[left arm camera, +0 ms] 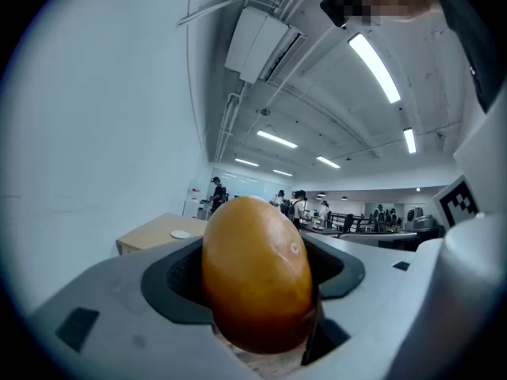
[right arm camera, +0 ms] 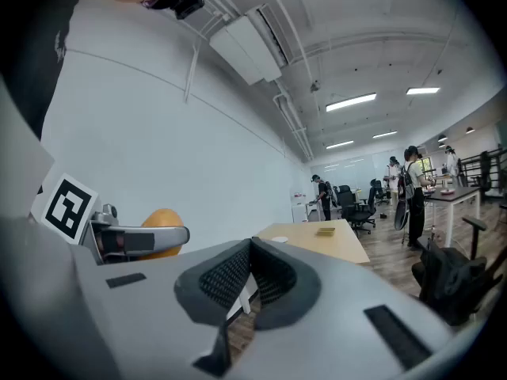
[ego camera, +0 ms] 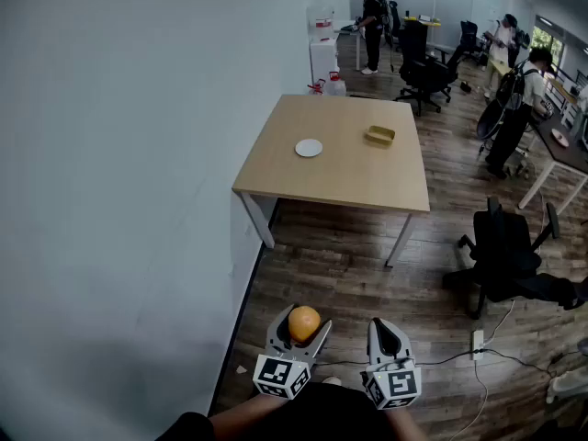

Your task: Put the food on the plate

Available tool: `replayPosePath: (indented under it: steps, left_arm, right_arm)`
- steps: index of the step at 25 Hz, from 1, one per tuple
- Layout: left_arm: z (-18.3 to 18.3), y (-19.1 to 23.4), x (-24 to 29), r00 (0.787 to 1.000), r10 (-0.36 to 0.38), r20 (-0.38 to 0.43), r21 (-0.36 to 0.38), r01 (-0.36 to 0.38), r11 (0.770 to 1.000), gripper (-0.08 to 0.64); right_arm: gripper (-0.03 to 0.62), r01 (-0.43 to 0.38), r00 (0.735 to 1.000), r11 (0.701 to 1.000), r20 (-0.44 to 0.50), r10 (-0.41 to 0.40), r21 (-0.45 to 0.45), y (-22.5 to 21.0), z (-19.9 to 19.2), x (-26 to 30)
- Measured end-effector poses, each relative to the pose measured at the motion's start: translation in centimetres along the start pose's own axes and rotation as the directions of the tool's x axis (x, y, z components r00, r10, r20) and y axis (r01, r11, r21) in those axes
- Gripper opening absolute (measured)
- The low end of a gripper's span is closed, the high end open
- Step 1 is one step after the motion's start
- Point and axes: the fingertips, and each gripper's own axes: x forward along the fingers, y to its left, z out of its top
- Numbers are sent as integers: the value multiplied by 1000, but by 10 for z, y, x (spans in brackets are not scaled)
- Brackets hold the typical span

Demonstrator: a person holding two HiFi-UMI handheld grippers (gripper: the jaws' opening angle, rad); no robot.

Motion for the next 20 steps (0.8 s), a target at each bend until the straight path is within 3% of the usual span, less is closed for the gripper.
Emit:
replayPosePath:
  steps: [5, 14, 20]
  left_arm:
    - [0, -6, 3, 1000, -1, 5, 6, 1, 1000, 318]
    - [-6, -10, 6, 1000, -7, -7, 36, 8, 999, 318]
    - [-9, 7, 7, 1000, 19, -21, 31, -18, 999, 318]
  right_arm:
    - [60, -9, 1000, 1000, 23, 9, 3, -4, 2, -4]
    - [60, -3, 1000, 991, -22, 6, 131, -19, -23, -1]
    - [60, 89, 996, 990, 1, -89, 112, -36, -19, 4]
